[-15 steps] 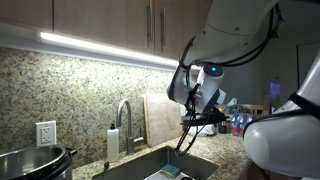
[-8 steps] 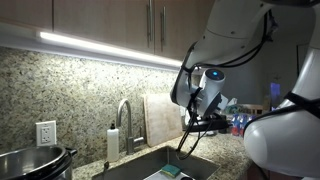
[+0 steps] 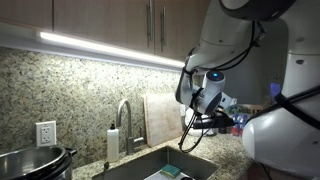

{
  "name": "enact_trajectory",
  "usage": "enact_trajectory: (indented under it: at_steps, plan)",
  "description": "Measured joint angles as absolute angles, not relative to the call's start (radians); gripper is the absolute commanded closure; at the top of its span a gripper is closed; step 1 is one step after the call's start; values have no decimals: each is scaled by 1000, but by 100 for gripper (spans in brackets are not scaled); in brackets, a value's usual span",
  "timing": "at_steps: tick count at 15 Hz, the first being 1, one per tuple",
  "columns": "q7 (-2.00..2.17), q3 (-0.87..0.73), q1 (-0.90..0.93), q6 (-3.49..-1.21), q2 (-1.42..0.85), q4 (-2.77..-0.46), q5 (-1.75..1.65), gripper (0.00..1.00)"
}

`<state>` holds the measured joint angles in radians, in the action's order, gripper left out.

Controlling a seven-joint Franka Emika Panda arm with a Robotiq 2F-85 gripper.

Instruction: Pick up the lid from the cooker and put it on the counter

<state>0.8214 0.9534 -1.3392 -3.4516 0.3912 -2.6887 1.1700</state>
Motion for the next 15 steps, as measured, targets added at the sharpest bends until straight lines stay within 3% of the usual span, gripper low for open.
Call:
enact_trajectory:
  at_steps: [6, 14, 15]
  plan:
    - [864, 1186, -1618, -3451, 393, -2621, 1169, 92]
    - [894, 1397, -1853, -3451, 391, -2592, 1170, 93]
    - [894, 1397, -1857, -3451, 389, -2588, 1170, 85]
